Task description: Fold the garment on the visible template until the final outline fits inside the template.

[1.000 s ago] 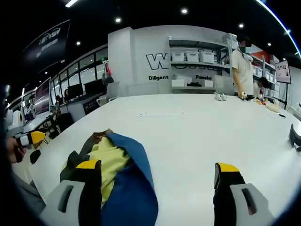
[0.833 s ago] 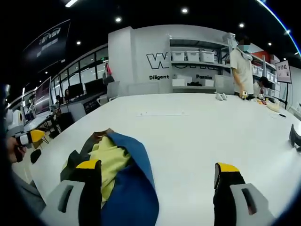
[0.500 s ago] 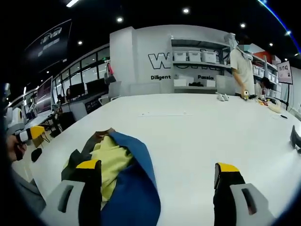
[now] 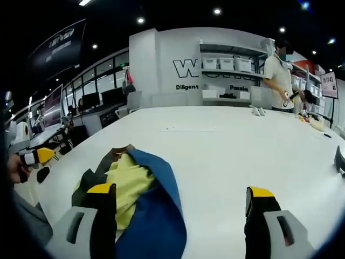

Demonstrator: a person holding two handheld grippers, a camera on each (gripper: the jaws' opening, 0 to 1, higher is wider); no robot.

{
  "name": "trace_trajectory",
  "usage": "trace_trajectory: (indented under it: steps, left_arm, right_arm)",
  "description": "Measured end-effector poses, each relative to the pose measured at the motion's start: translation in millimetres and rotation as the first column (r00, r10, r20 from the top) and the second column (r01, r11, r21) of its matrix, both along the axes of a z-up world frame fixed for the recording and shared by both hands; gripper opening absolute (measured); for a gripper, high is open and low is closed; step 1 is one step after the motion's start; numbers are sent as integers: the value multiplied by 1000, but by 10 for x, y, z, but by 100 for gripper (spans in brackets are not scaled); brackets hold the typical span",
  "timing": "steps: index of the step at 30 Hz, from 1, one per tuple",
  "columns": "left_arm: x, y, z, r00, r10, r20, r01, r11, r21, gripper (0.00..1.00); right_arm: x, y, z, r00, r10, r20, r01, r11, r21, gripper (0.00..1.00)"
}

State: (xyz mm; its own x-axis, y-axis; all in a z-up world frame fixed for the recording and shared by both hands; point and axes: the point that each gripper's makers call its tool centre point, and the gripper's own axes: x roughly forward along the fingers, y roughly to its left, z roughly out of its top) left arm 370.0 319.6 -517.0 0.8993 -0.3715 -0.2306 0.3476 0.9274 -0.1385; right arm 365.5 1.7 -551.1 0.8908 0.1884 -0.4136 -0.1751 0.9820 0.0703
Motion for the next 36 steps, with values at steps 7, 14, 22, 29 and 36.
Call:
trace_trajectory:
  steps: [7, 14, 22, 29, 36]
  left_arm:
    - [-29, -32, -37, 1000, -17, -13, 18, 1000, 13, 94]
    - [-118, -146, -116, 996, -75, -47, 76, 996, 36, 90]
    - [-179, -374, -266, 979, -164, -117, 165, 986, -6, 80]
    - [-218, -546, -417, 952, -252, -175, 264, 963, 45, 74]
    - [-37, -718, -434, 935, -310, -172, 323, 945, 50, 67]
  right_arm:
    - [6, 3, 56, 1000, 2, 23, -2, 1000, -5, 99]
    - [-28, 61, 87, 999, 17, 31, -18, 1000, 20, 95]
    - [1, 213, 133, 997, 71, 33, -72, 997, 15, 93]
    - [50, 319, 155, 993, 115, 35, -115, 993, 6, 90]
    - [97, 558, 87, 976, 216, -2, -216, 976, -17, 86]
